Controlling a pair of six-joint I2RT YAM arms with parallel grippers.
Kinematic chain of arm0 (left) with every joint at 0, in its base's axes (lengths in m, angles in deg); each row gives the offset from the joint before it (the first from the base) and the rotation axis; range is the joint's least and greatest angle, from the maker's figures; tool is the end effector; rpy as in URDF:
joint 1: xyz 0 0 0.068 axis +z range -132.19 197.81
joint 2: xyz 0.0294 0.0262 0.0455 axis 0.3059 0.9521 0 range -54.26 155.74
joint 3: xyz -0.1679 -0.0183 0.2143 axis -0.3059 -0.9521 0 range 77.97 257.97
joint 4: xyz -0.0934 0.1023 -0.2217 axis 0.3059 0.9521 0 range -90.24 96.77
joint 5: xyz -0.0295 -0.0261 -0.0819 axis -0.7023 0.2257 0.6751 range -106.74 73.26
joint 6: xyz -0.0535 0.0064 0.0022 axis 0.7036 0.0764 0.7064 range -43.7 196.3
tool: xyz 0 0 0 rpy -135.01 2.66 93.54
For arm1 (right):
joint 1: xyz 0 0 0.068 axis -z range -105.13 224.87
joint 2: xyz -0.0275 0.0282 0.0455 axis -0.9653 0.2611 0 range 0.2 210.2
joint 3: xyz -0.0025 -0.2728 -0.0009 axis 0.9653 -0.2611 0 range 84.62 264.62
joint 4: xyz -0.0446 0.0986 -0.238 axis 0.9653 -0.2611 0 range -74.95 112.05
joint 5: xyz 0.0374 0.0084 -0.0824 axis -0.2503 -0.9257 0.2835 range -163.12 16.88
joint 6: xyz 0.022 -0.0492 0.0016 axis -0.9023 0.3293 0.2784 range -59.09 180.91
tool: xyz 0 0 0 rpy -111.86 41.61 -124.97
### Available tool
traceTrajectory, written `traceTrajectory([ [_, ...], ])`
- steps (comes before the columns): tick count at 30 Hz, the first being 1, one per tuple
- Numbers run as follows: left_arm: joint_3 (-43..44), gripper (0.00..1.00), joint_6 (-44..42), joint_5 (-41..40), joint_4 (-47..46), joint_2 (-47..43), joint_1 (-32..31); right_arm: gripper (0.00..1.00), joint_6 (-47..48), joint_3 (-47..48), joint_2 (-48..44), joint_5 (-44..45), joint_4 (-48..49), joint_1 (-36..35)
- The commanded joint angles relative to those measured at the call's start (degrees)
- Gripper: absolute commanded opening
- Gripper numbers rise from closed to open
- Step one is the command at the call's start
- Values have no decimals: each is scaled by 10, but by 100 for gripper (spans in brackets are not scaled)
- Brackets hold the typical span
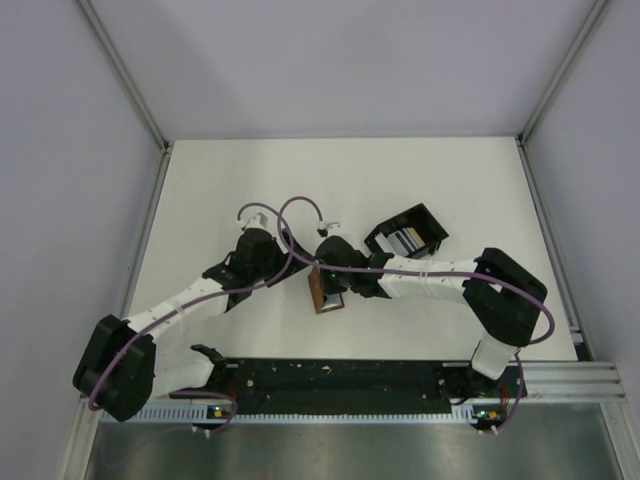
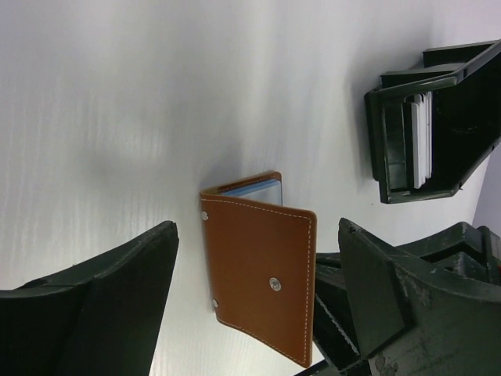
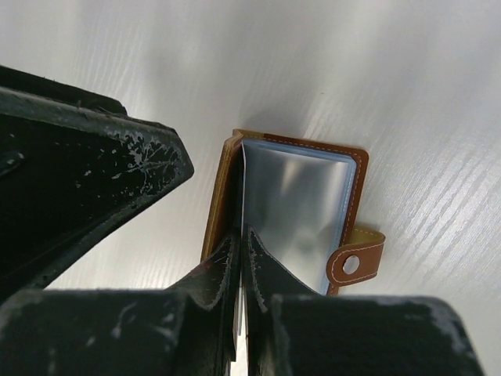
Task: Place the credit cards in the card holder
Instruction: Open the card holder at the center of the board.
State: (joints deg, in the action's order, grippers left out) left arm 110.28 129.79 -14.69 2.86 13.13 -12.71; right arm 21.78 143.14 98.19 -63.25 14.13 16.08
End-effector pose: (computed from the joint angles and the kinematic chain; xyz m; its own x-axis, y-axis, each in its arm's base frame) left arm 0.2057 -0.1226 0.1978 -0.7441 -0.4938 -0.4499 -0.1117 0.7560 -0.6450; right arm 0.1907 0.3028 0.1853 -0.7896 -0.1035 -0.6048 -0.3662 0.8703 0.3293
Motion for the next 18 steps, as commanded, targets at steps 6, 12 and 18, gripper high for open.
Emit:
traceTrajectory([
  [6,21,87,14,25,-71,41,0,0,13,-4,-18,3,16,-7],
  [12,28,87,9,38,-70,72,-7,0,14,-6,-18,2,19,-7],
  [18,36,84,2,40,-62,85,-10,0,14,-6,-18,5,19,-7],
])
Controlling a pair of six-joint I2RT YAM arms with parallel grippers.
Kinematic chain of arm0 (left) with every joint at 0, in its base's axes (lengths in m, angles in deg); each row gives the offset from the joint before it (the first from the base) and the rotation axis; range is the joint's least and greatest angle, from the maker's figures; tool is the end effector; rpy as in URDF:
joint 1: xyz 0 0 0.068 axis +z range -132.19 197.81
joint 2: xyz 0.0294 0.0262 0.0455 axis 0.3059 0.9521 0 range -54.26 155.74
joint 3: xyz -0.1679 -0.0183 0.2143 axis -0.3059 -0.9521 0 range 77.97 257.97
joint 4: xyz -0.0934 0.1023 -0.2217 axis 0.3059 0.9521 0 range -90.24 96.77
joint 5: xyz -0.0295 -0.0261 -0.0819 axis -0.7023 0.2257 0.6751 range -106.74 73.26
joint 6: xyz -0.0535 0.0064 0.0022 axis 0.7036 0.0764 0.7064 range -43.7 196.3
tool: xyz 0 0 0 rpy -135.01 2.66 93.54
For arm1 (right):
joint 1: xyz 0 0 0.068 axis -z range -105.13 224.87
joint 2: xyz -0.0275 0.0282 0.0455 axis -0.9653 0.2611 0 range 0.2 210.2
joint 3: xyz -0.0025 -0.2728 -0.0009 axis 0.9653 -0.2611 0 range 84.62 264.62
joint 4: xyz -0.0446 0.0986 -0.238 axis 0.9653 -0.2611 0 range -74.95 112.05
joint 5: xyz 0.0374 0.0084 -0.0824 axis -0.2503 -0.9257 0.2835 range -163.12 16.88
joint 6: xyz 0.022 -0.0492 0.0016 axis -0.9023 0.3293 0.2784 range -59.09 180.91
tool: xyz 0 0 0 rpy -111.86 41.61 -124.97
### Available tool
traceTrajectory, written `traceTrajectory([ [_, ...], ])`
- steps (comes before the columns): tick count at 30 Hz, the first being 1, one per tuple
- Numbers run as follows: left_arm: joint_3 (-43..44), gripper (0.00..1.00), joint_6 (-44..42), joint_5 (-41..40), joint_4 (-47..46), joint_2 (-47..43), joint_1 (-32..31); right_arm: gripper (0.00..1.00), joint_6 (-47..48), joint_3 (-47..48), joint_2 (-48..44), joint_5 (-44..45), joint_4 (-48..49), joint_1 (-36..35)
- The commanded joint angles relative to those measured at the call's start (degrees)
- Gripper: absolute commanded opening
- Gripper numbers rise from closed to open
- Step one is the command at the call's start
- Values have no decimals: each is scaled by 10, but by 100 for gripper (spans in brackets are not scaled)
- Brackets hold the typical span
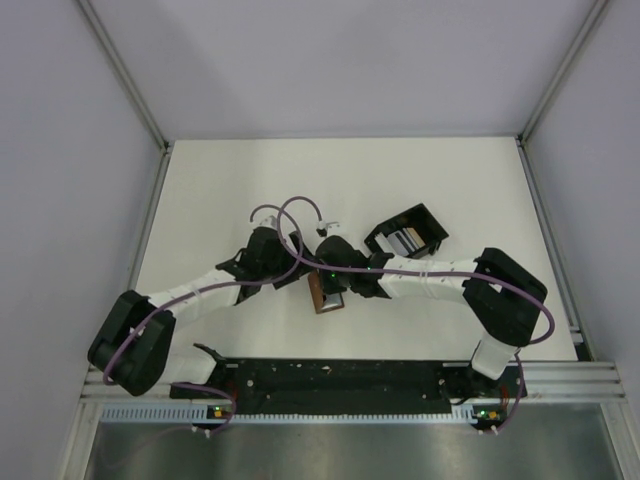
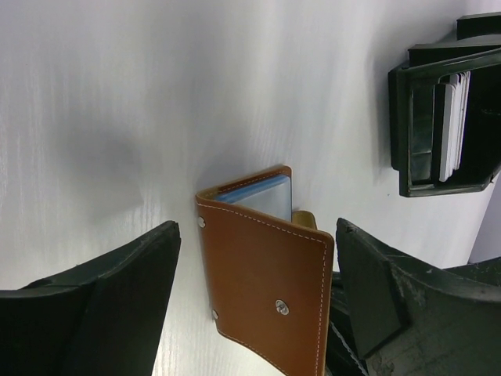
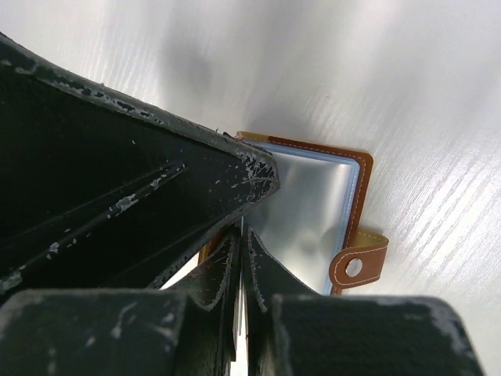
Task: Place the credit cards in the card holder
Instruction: Open the card holder at the center of the board.
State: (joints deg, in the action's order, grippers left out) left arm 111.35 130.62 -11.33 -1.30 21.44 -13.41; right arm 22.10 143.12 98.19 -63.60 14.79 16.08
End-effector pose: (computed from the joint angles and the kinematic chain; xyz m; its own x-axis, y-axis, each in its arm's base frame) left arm 0.2194 -0.1368 0.1766 -0.7973 -0.4625 -0.3879 -0.1219 0.7527 -0.6469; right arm 0.1910 0.3037 0.1860 -0.7859 -0.1044 -0.6094 -0.3749 0.8643 0.3354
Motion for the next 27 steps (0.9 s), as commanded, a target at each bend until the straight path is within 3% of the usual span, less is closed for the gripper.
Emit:
traceTrajectory([
  [1,26,81,-9,3,-14,1,-3,0,11,-7,-18,10,11,-6],
  [6,27,63,-35,-19,36,-10,-3,0,9,-8,-19,18,6,-6],
  [13,5,25,-52,-28,62,-21,-3,0,9,-7,-20,19,6,-6],
  [19,-5,3,-61,-10,63,-57,-3,0,9,-9,-18,16,4,-7],
  [27,-35,0,-74,-35,130,-100,-2,0,7,-12,-21,43,-15,-7],
])
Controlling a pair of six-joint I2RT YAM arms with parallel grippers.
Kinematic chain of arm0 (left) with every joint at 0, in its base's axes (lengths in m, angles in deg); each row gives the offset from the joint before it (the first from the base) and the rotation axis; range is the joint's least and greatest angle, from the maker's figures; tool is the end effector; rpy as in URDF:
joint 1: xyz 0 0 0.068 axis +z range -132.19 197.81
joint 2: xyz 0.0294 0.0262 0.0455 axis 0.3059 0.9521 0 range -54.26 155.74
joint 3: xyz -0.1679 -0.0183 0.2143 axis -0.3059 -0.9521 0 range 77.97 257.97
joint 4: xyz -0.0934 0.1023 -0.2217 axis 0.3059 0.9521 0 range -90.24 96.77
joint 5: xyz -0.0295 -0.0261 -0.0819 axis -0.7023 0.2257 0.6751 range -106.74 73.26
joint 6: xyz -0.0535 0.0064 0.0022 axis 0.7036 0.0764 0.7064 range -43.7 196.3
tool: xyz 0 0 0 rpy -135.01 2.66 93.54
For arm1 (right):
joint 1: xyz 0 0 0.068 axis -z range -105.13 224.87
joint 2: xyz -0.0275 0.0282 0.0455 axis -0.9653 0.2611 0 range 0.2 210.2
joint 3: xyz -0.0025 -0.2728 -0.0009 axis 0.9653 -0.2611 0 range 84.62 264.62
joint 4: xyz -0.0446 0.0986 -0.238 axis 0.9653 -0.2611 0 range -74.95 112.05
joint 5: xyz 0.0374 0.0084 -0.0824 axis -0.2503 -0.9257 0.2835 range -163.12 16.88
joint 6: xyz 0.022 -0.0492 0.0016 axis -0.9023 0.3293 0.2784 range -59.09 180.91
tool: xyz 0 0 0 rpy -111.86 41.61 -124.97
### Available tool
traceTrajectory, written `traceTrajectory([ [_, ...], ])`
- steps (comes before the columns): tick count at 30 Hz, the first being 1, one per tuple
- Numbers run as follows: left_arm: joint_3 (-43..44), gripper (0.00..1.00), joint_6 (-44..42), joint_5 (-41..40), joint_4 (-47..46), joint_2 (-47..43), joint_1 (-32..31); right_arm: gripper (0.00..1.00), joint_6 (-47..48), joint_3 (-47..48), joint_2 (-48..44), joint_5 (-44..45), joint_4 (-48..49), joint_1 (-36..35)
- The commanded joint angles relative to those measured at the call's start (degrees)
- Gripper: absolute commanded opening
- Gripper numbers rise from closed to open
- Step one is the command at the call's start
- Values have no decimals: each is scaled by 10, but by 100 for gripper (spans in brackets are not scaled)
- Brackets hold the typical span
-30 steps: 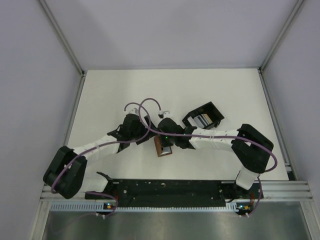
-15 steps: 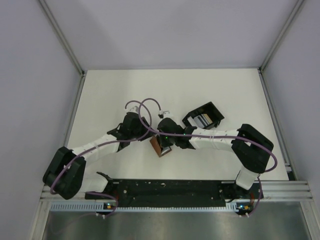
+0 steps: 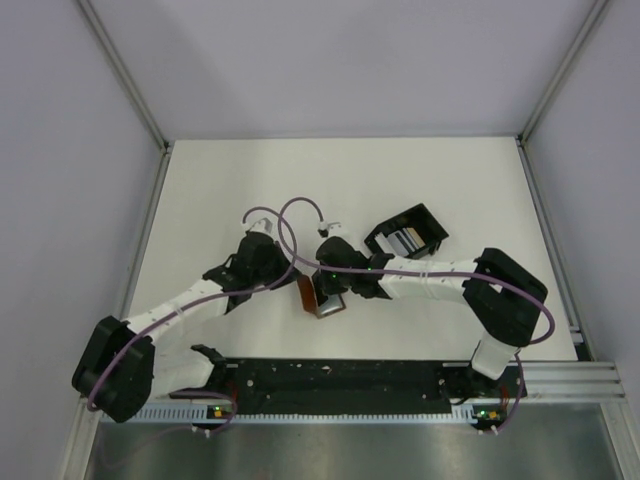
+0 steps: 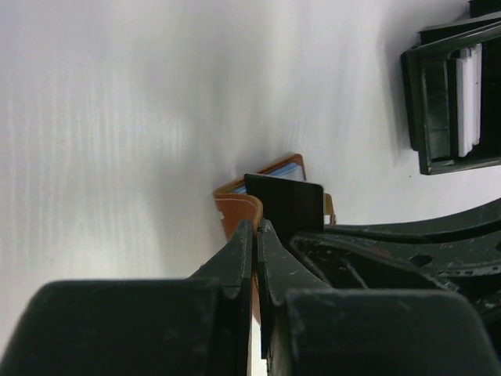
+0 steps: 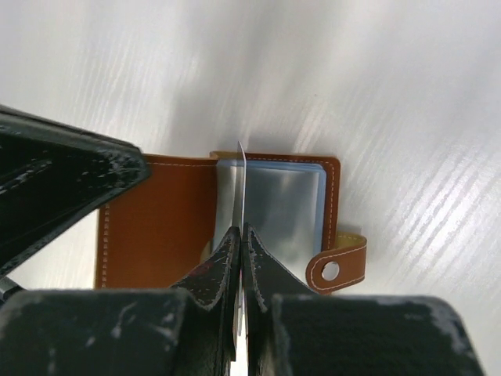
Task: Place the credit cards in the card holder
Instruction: Open the card holder at the center of the board.
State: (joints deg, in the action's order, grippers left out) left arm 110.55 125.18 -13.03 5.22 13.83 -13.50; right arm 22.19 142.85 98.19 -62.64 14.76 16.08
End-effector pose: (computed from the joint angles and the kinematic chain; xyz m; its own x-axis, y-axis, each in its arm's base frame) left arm 0.2025 -0.1258 0.1932 -0.7904 -0.3992 -0.4646 -0.0536 0.8006 -0.5968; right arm 0.1910 0.3025 0.1846 -0.7818 -0.1034 -0.6149 -0.3687 0.8719 0.3222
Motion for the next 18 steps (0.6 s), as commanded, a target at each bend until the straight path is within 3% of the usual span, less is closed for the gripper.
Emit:
traceTrajectory([
  [1,-32,0,-22,-26,76,-30,-2,0,6,-11,-23,37,-17,-7],
  [8,-42,0,-19,-76,133,-32,-2,0,12,-40,-68,56,-21,0],
  [18,-24,0,-41,-87,120,17,-2,0,18,-100,-141,-12,-8,51],
])
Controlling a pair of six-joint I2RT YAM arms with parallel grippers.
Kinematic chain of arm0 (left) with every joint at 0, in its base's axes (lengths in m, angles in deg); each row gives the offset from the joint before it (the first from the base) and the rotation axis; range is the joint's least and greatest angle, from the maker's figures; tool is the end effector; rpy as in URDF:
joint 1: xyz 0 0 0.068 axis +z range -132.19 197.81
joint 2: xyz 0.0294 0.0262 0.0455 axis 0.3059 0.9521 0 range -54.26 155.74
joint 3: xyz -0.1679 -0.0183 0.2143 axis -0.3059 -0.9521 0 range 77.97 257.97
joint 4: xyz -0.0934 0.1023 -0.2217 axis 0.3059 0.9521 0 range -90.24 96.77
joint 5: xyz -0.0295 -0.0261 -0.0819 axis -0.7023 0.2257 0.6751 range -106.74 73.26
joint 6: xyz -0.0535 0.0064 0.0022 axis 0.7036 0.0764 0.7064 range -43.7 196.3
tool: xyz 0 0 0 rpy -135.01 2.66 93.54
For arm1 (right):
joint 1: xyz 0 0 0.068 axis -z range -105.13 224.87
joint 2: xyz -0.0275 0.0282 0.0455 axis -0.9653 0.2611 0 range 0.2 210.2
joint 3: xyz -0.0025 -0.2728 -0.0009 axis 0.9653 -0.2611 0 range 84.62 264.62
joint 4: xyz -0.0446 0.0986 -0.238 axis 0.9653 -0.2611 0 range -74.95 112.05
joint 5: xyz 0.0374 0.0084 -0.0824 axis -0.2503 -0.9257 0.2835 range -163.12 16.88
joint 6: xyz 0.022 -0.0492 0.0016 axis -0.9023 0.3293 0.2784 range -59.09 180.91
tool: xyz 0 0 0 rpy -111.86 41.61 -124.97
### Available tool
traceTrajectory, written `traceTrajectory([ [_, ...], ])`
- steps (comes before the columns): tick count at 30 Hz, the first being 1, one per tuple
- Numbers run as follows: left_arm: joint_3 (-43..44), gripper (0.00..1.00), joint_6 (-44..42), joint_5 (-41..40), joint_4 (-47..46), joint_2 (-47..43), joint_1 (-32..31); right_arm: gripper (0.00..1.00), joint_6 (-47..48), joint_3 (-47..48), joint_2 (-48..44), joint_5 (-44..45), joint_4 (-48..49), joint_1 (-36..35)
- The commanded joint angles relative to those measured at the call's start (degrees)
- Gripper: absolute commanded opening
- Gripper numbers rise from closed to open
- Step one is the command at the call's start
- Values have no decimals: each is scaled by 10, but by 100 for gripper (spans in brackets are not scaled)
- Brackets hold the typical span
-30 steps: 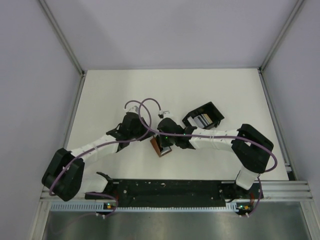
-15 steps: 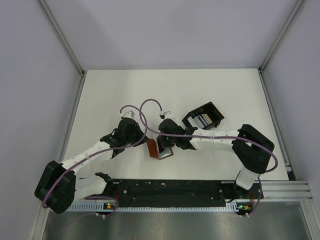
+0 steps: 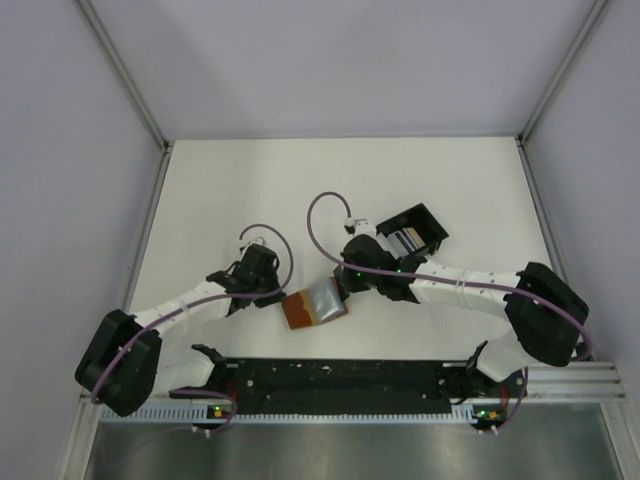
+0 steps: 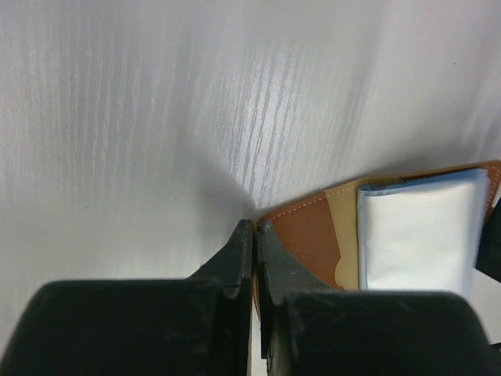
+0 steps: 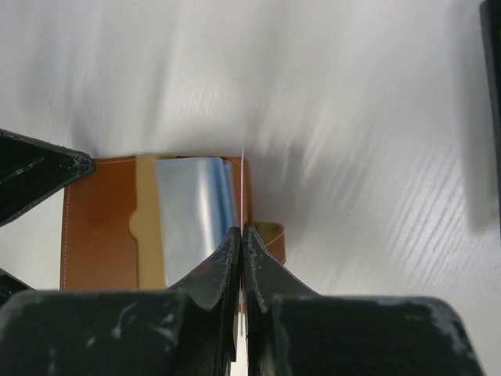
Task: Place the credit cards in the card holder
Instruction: Open the card holder at the center of the board.
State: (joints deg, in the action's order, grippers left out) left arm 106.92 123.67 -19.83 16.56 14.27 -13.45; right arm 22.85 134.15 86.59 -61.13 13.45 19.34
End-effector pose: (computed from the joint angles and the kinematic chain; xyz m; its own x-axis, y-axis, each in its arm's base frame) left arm 0.1814 -0.1078 0.1581 -0.8445 -0.3469 -0.4081 -0.1902 0.9065 -0.3770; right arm 0.1826 0.2528 0.2005 -0.7639 -0.0473 -0.6436 -0.3212 0.8928 0.3157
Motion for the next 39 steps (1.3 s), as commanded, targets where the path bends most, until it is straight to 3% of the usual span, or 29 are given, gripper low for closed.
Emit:
traceTrajectory([
  [1,15,0,-30,-21,3,17,-1,0,13,-18,-28,-31,5,22],
  [6,37,0,-47,-23,-7,39,-2,0,12,-38,-40,-81,31,38],
  [15,42,0,-48,-11,-26,60,-2,0,4,-43,-64,-67,37,38],
  [30,44,0,-46,-4,-37,66,-2,0,-26,-49,-79,-134,103,42],
  [39,51,0,-53,12,-48,67,-1,0,-11,-29,-46,-123,59,43],
])
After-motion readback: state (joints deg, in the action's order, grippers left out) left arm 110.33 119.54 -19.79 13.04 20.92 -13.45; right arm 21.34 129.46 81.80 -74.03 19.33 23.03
